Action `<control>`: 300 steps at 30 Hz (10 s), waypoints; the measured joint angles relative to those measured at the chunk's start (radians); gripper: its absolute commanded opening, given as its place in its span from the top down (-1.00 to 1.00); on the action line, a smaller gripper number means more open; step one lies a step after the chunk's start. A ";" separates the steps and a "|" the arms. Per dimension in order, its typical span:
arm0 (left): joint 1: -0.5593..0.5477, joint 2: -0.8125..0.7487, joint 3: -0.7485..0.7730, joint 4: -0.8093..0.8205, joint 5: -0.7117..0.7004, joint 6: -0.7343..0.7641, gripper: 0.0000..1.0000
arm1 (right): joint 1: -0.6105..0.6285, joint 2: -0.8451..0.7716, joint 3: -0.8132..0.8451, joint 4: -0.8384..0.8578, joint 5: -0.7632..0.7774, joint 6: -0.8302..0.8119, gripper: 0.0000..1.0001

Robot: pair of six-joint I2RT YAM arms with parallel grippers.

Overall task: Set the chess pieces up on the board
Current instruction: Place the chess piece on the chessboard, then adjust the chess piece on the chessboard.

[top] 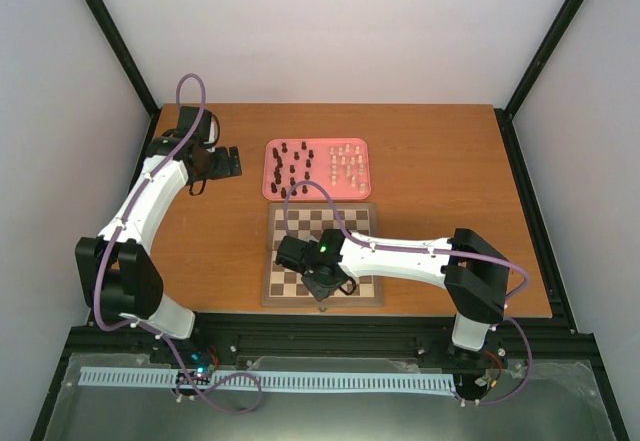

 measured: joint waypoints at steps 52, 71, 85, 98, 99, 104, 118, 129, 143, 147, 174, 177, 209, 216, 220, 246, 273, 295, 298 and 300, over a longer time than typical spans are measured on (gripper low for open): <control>0.000 0.000 0.000 0.001 0.000 0.000 -0.99 | 0.002 0.000 0.028 -0.040 0.043 -0.023 0.17; 0.000 0.000 0.000 0.001 -0.005 0.000 -0.99 | 0.000 0.000 0.053 -0.053 0.081 -0.043 0.14; 0.000 0.001 0.000 0.000 -0.006 0.000 -0.99 | -0.034 0.000 0.111 -0.047 0.087 -0.079 0.09; 0.000 0.013 0.000 0.000 -0.014 0.000 -0.99 | -0.197 0.079 0.106 -0.031 -0.097 -0.156 0.10; 0.000 0.013 0.000 0.000 -0.016 0.000 -1.00 | -0.209 0.082 0.104 -0.031 -0.113 -0.166 0.10; 0.000 0.013 0.000 0.000 -0.025 0.000 -0.99 | -0.218 0.083 0.100 -0.029 -0.172 -0.196 0.11; 0.000 0.018 0.000 0.000 -0.028 0.000 -0.99 | -0.218 0.083 0.037 -0.016 -0.247 -0.208 0.12; 0.000 0.027 0.000 0.000 -0.028 0.000 -1.00 | -0.218 0.083 0.037 -0.008 -0.235 -0.205 0.10; 0.000 0.027 0.000 0.000 -0.028 0.000 -0.99 | -0.220 0.083 0.037 -0.005 -0.189 -0.188 0.10; 0.000 0.027 0.000 0.000 -0.028 0.000 -1.00 | -0.231 0.083 0.038 0.005 -0.193 -0.188 0.10; 0.000 0.029 0.000 0.000 -0.028 0.000 -0.99 | -0.246 0.082 0.027 0.045 -0.306 -0.212 0.12; 0.000 0.029 0.000 0.000 -0.029 0.000 -1.00 | -0.246 0.082 0.022 0.045 -0.307 -0.212 0.12; 0.000 0.049 0.000 0.000 -0.031 0.000 -0.99 | -0.246 0.096 0.043 0.041 -0.294 -0.222 0.12; 0.000 0.049 0.000 0.000 -0.031 0.001 -0.99 | -0.246 0.111 0.047 0.041 -0.282 -0.225 0.13; 0.000 0.049 0.000 0.000 -0.031 0.000 -0.99 | -0.246 0.113 0.046 0.042 -0.279 -0.227 0.13; 0.000 0.061 0.000 0.000 -0.042 0.001 -0.99 | -0.248 0.122 0.045 0.040 -0.245 -0.233 0.11; 0.000 0.061 0.000 0.000 -0.045 0.001 -1.00 | -0.201 0.018 0.177 -0.130 -0.243 -0.165 0.17; 0.000 0.063 0.000 0.002 -0.040 0.000 -0.99 | -0.175 0.015 0.122 -0.124 -0.318 -0.146 0.21; 0.000 0.063 0.000 0.003 -0.040 0.000 -0.99 | -0.173 0.015 0.122 -0.124 -0.321 -0.146 0.21; 0.000 0.063 0.000 0.003 -0.040 0.001 -0.99 | -0.169 0.015 0.122 -0.124 -0.323 -0.146 0.22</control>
